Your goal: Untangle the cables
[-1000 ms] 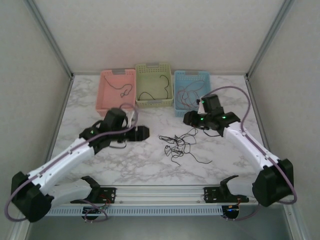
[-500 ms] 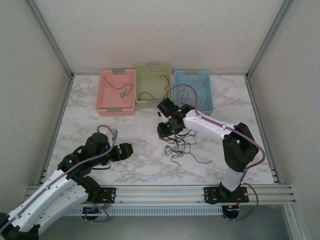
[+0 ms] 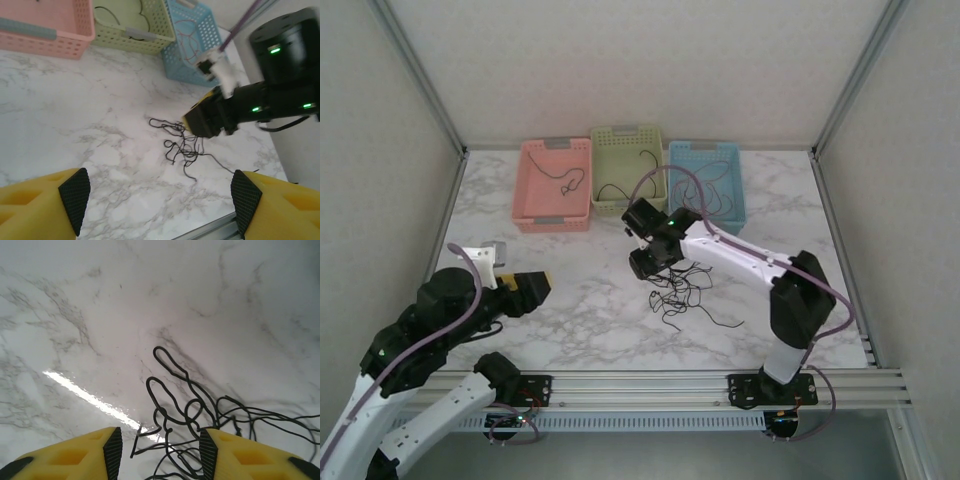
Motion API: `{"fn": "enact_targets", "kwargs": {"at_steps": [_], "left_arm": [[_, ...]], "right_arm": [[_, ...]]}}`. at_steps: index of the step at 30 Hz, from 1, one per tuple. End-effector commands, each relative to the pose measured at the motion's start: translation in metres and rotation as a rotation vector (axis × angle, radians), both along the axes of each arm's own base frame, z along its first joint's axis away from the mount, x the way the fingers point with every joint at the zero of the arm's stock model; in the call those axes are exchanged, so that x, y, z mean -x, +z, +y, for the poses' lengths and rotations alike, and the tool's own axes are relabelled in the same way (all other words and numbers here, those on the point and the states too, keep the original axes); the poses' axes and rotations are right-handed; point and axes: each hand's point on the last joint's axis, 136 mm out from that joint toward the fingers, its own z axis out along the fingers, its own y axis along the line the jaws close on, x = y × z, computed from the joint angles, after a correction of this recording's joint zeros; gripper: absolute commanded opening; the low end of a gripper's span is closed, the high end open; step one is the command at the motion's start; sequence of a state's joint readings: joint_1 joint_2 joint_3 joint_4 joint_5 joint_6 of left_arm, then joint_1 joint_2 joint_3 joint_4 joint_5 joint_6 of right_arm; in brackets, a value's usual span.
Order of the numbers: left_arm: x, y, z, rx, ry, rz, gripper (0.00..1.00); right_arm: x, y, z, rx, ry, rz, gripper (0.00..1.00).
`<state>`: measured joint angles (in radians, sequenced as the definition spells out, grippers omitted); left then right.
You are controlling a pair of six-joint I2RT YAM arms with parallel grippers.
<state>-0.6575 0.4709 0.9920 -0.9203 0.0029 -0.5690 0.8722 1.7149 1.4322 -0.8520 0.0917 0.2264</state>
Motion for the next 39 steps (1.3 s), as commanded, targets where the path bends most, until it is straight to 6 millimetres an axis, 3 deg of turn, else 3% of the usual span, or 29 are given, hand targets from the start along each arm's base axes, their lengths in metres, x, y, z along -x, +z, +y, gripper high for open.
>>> {"fn": "enact_targets", "kwargs": {"at_steps": [1,5,6,8,11,14,17,26,33,39], "left_arm": [[0.007,0.012,0.022,-0.095,0.037,-0.035,0.77],[0.011,0.024,0.042,-0.197,0.063,-0.085,0.78],[0.011,0.024,0.045,-0.214,0.069,-0.095,0.78],[0.012,0.022,0.052,-0.24,0.087,-0.109,0.78],[0.01,0.011,0.051,-0.246,0.088,-0.101,0.79],[0.007,0.001,0.042,-0.209,0.07,-0.088,0.8],[0.004,-0.004,0.037,-0.184,0.067,-0.096,0.8],[0.002,-0.006,0.037,-0.19,0.075,-0.095,0.8],[0.002,-0.006,0.037,-0.182,0.077,-0.1,0.81],[0.002,-0.006,0.037,-0.182,0.077,-0.101,0.81]], "right_arm": [[-0.015,0.056,-0.014,-0.085,-0.048,-0.142,0.49],[-0.022,0.089,-0.028,-0.151,-0.104,-0.211,0.51],[-0.024,0.095,-0.031,-0.161,-0.118,-0.226,0.57],[-0.025,0.102,-0.037,-0.181,-0.141,-0.239,0.67],[-0.018,0.101,-0.032,-0.21,-0.104,-0.193,0.67],[-0.002,0.08,-0.018,-0.187,-0.021,-0.074,0.63],[0.01,0.047,-0.01,-0.079,0.042,0.018,0.58],[0.023,-0.028,0.004,0.086,0.123,0.177,0.58],[0.023,-0.052,0.008,0.142,0.146,0.221,0.6],[0.016,-0.067,0.008,0.192,0.147,0.218,0.54]]}}
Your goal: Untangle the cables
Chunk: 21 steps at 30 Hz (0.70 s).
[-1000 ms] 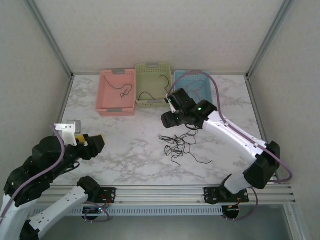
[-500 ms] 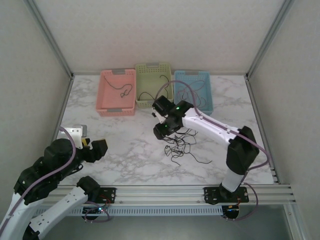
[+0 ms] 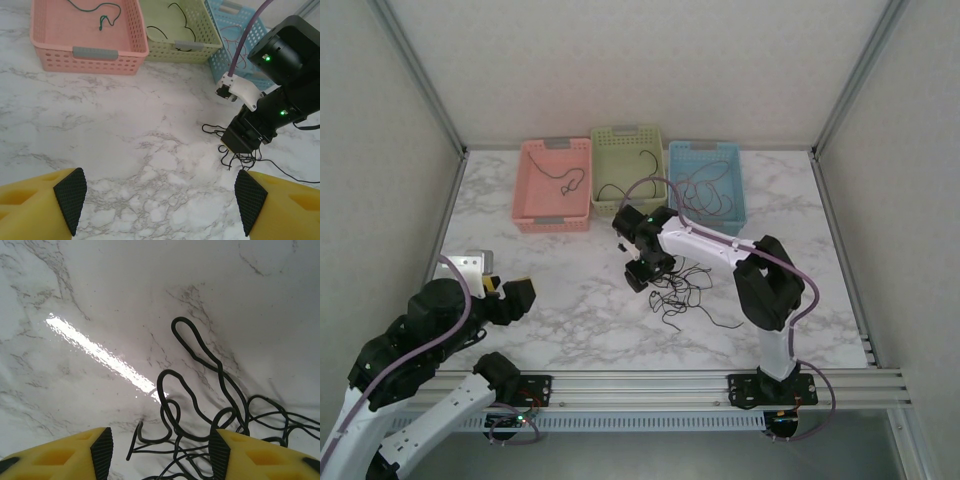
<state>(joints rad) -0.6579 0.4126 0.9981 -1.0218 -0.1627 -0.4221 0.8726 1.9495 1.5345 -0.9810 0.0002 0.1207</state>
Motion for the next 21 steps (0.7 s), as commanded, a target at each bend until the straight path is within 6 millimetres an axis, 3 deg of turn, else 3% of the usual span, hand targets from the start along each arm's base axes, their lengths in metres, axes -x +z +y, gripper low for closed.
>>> {"fn": "enact_targets", "kwargs": {"at_steps": [1,8,17,21], "left_arm": [[-0.001,0.002,-0.001,0.016,0.0,-0.018,0.81],[-0.002,0.001,-0.001,0.013,0.001,-0.016,0.81],[-0.002,0.001,-0.001,0.014,0.003,-0.015,0.81],[-0.002,0.0,-0.001,0.012,0.003,-0.012,0.81]], "right_arm": [[-0.002,-0.005,0.002,0.037,0.027,-0.005,0.52],[-0.005,-0.012,0.004,0.056,0.032,-0.016,0.41],[0.0,-0.014,0.007,0.047,0.061,0.002,0.47],[0.006,-0.022,0.009,0.063,0.089,0.025,0.45]]}}
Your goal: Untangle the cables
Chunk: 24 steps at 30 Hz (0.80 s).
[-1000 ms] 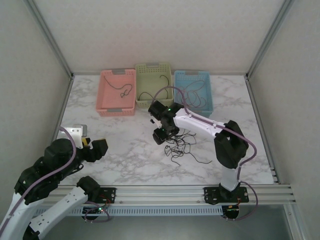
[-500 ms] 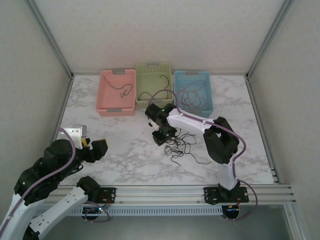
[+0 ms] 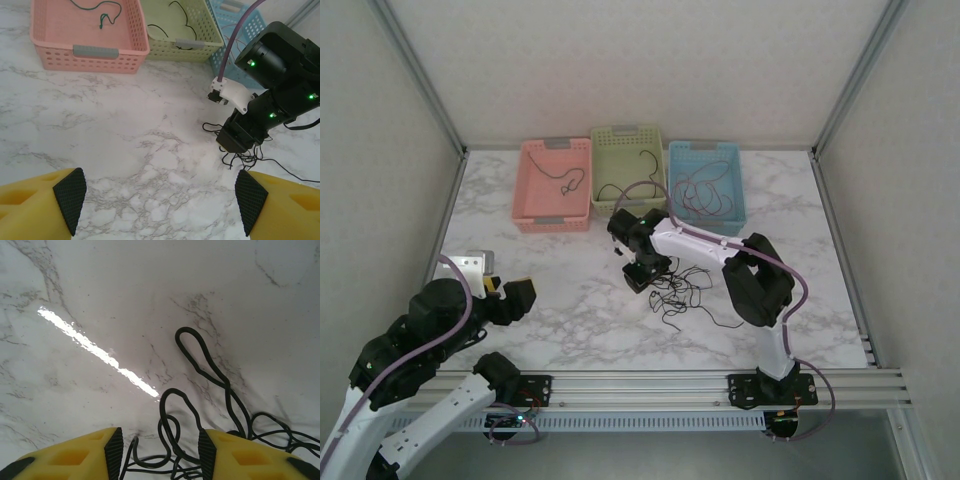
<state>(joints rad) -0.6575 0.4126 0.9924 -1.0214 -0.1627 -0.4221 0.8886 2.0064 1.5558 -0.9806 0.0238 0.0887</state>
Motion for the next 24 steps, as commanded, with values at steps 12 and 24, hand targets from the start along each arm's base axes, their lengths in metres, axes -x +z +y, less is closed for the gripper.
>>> {"fn": "enact_targets", "kwargs": {"at_steps": [12,24], "left_arm": [[-0.003,0.001,-0.002,0.009,0.001,-0.007,0.82],[-0.005,-0.001,-0.004,0.002,0.0,0.005,0.81]], "right_arm": [[-0.005,0.003,0.0,0.061,0.05,-0.038,0.26],[-0.006,-0.003,-0.02,0.154,0.062,-0.069,0.41]]}}
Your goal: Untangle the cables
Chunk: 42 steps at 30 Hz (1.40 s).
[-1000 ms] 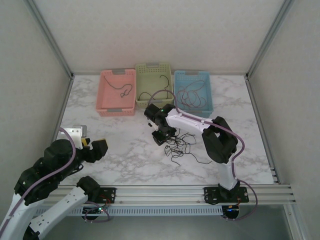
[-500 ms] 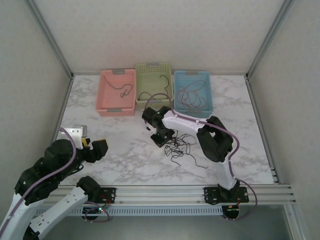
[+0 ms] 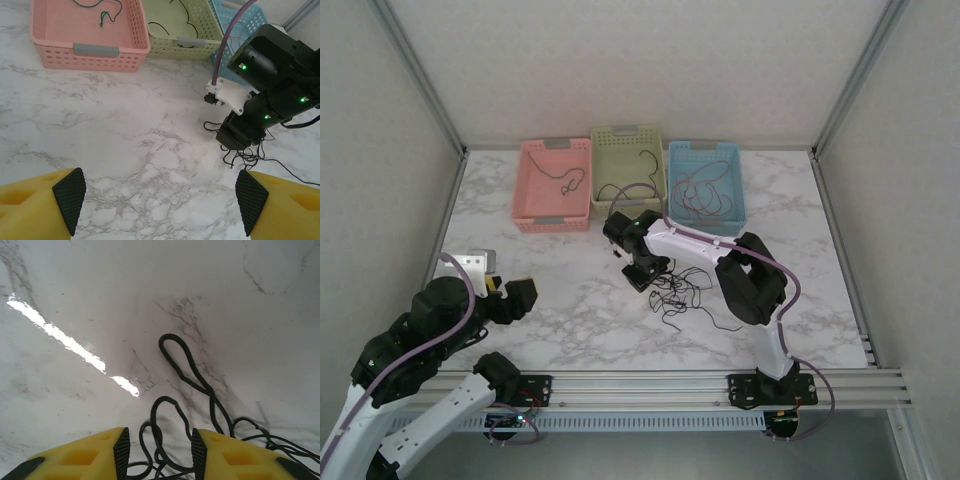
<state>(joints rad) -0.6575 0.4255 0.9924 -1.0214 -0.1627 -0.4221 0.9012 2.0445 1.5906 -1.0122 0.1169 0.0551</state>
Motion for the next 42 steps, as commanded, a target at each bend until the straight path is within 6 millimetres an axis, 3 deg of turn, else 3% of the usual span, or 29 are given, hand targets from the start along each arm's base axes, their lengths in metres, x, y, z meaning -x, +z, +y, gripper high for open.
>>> {"fn": "enact_targets", "kwargs": {"at_steps": [1,7,9,11,20,25,28,31,37,42], "left_arm": [[-0.003,0.001,-0.003,0.009,-0.001,-0.005,0.81],[-0.004,0.0,-0.004,0.005,-0.002,0.0,0.81],[-0.004,0.0,-0.004,0.005,-0.001,0.0,0.81],[-0.004,0.0,-0.004,0.006,-0.002,-0.001,0.81],[-0.004,0.0,-0.004,0.005,-0.004,0.0,0.81],[-0.002,0.003,-0.013,0.028,-0.038,0.015,0.82],[-0.002,0.004,-0.031,0.098,-0.098,0.041,0.82],[-0.006,0.0,-0.061,0.19,-0.182,0.09,0.81],[-0.027,-0.02,-0.119,0.355,-0.301,0.166,0.8],[-0.047,-0.04,-0.149,0.312,-0.349,0.196,0.81]], "right_arm": [[0.003,0.0,-0.014,0.071,0.019,-0.018,0.39],[-0.003,0.005,-0.009,0.047,0.014,-0.051,0.25],[-0.005,0.012,-0.006,0.03,0.014,-0.065,0.09],[-0.008,0.021,-0.004,0.004,0.008,-0.09,0.0],[-0.005,0.108,0.009,-0.29,-0.029,-0.219,0.0],[0.003,0.165,0.01,-0.57,-0.05,-0.287,0.0],[0.002,0.196,-0.001,-0.763,-0.102,-0.346,0.0],[0.003,0.211,-0.009,-0.905,-0.159,-0.323,0.0],[-0.005,0.209,-0.017,-0.999,-0.265,-0.246,0.0],[-0.003,0.206,-0.017,-1.05,-0.296,-0.197,0.0]]}}
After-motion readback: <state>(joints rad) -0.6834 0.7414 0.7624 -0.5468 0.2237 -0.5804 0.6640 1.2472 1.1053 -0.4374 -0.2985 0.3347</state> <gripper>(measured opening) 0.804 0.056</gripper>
